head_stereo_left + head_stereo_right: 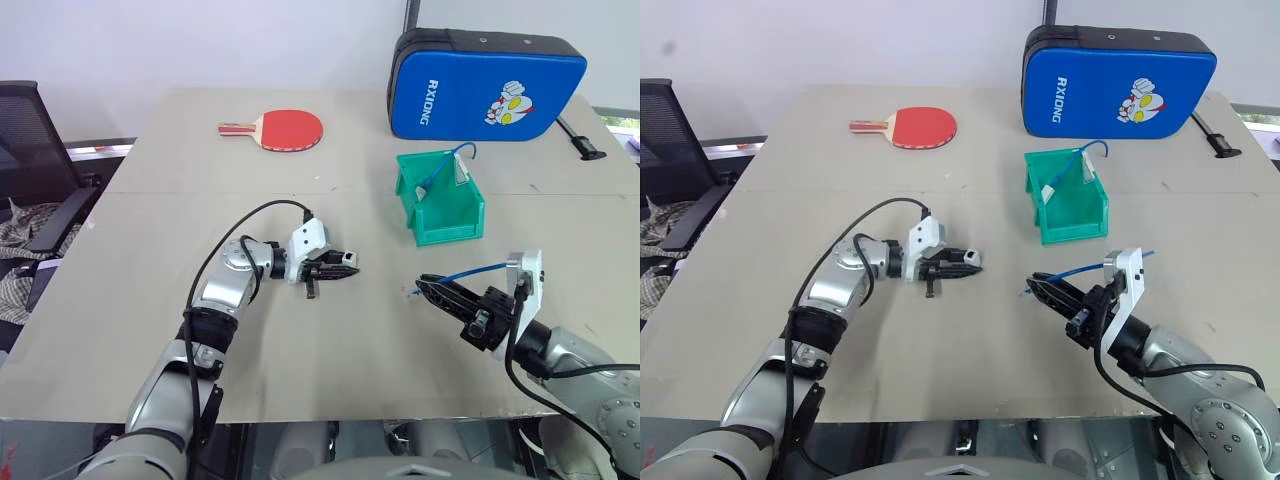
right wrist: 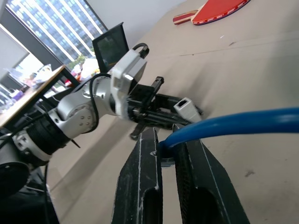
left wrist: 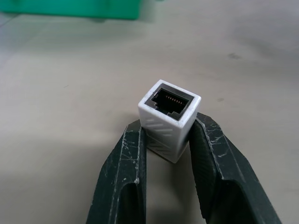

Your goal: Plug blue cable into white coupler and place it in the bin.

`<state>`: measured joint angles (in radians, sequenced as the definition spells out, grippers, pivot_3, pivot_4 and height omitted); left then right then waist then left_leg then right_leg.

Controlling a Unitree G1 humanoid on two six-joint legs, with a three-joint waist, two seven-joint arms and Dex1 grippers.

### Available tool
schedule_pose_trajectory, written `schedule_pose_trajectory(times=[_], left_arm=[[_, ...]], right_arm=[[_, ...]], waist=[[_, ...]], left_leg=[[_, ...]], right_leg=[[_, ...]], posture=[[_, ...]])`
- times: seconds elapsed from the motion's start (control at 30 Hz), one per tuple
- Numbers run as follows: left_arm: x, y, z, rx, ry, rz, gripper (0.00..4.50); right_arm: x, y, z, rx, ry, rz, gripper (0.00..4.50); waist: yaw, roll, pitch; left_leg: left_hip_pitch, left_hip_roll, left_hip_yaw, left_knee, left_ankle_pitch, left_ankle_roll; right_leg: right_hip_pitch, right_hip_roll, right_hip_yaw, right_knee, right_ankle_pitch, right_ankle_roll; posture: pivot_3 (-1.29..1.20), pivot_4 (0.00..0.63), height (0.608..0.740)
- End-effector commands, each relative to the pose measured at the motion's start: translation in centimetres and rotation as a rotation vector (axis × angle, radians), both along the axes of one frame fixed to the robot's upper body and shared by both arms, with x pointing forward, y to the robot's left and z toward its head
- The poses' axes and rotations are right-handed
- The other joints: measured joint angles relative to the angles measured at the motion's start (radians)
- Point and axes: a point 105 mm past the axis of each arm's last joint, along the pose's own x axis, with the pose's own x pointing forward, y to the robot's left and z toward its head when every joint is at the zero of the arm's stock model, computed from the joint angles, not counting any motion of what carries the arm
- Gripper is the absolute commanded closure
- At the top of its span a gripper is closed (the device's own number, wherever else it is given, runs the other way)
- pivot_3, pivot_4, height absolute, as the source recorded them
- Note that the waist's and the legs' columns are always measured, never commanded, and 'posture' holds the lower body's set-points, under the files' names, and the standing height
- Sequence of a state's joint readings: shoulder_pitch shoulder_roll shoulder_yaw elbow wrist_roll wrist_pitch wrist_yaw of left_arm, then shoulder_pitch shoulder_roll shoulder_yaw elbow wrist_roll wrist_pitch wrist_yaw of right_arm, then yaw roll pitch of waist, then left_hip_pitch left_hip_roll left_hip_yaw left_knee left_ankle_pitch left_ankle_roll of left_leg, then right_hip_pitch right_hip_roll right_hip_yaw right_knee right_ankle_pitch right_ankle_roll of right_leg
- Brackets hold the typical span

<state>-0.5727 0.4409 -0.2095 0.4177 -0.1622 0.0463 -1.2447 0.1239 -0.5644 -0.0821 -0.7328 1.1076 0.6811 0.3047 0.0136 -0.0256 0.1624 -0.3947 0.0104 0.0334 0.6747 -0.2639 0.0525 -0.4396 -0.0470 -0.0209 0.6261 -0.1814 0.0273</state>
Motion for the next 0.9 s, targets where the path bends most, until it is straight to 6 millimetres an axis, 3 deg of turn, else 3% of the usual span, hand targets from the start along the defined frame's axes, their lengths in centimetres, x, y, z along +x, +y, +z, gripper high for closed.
schedule_pose_trajectory(times=[0.03, 0.23, 0.4, 0.63, 0.9], left_arm=[[-1.0, -1.8, 1.3, -0.033, -0.033, -0.058, 3.79], [-2.5, -4.6, 0.9, 0.005, -0.055, -0.106, 3.79], [-1.4, -6.8, -0.2, 0.081, -0.098, -0.046, 3.79], [-1.1, -7.1, -0.2, 0.091, -0.102, -0.038, 3.79], [-1.1, -6.9, -0.2, 0.085, -0.095, -0.038, 3.79]], right_arm=[[0.2, 0.6, 1.4, -0.054, -0.111, 0.031, 4.5], [2.0, 1.1, 0.5, -0.3, -0.204, 0.086, 4.5], [4.9, 1.8, 0.4, -0.407, -0.213, 0.108, 4.5], [5.4, 2.9, -0.7, -0.471, -0.194, 0.161, 4.5], [6.0, 1.9, -3.1, -0.564, -0.149, 0.149, 4.5]], waist=[[0.0, 0.0, 0.0], [0.001, 0.0, 0.0], [0.0, 0.0, 0.0], [0.0, 0.0, 0.0], [0.0, 0.0, 0.0]], left_leg=[[0.0, 0.0, 0.0, 0.0, 0.0, 0.0], [-0.001, 0.0, 0.0, 0.002, 0.0, 0.0], [0.0, -0.001, -0.001, 0.003, 0.0, 0.0], [-0.002, 0.0, -0.004, 0.003, 0.0, 0.0], [-0.002, -0.001, -0.005, 0.003, 0.0, 0.0]], right_leg=[[0.0, 0.0, 0.0, 0.0, 0.0, 0.0], [0.0, 0.0, -0.001, 0.0, -0.001, 0.0], [0.0, 0.0, -0.001, 0.001, 0.0, 0.0], [0.0, 0.001, -0.004, 0.001, 0.002, -0.003], [0.0, 0.0, -0.005, 0.001, 0.002, -0.002]], posture=[[0.0, 0.15, 0.731], [0.0, 0.15, 0.731], [0.0, 0.15, 0.731], [0.0, 0.15, 0.731], [0.0, 0.15, 0.731]])
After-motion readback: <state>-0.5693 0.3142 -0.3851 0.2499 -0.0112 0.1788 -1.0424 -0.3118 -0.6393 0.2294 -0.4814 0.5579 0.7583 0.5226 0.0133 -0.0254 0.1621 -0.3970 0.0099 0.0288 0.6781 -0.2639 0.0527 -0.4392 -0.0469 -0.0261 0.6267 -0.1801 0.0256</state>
